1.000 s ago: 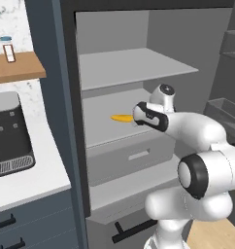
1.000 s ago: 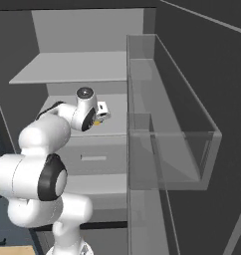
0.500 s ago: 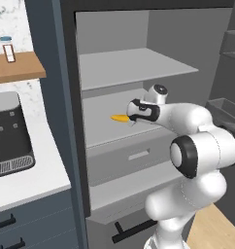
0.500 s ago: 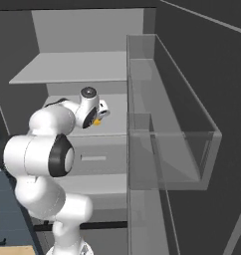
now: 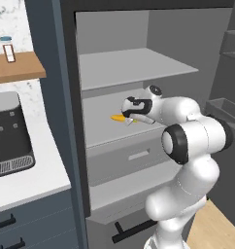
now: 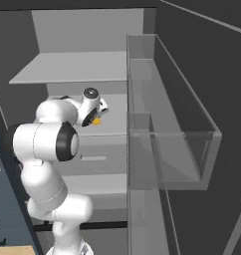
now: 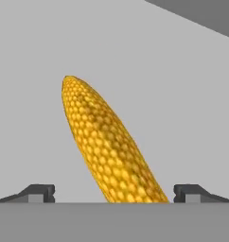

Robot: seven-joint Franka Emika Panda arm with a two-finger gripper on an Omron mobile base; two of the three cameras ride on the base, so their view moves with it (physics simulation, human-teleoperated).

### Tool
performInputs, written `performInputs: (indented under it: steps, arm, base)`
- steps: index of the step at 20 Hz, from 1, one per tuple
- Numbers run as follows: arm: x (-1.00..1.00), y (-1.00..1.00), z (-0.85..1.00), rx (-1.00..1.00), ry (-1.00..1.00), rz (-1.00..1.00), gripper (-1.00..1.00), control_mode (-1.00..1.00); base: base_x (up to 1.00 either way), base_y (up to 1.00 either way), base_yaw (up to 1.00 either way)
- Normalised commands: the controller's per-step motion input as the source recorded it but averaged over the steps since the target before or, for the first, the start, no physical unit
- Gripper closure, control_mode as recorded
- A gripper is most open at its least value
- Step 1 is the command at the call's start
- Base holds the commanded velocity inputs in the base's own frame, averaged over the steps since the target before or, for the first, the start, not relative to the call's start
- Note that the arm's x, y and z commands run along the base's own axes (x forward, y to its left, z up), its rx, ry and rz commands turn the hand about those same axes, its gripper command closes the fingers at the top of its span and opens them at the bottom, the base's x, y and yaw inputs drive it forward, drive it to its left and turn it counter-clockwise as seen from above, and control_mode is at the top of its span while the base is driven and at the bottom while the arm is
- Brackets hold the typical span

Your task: Place one corn and one chicken drumstick in each tupperware on the nearby counter, to pack two identical lunches.

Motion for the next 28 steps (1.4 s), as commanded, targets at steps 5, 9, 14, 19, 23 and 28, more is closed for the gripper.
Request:
performInputs:
  steps: [5,9,14,19,23,28]
  arm:
    - [0.40,0.00,-0.15,0.00,-0.01,0.13,-1.00,-1.00]
    - [0.40,0.00,-0.14,0.00,0.00,0.14,-1.00,-1.00]
    - [0.26,0.00,-0.25,0.00,0.02,0.12,-1.00,-1.00]
    - [-0.09,0.21,-0.91,-0.13,0.01,0.06,-1.00,-1.00]
    - [-0.44,0.12,-1.00,-0.14,0.03,0.01,1.00,-1.00]
    - [-0.69,-0.02,-0.95,-0.04,0.09,0.00,1.00,-1.00]
  base:
    - [0.00,0.00,0.00]
    - [0.00,0.00,0.00]
    - [0.00,0.00,0.00]
    - [0.00,0.00,0.00]
    - [0.00,0.00,0.00]
    - [0.00,0.00,0.00]
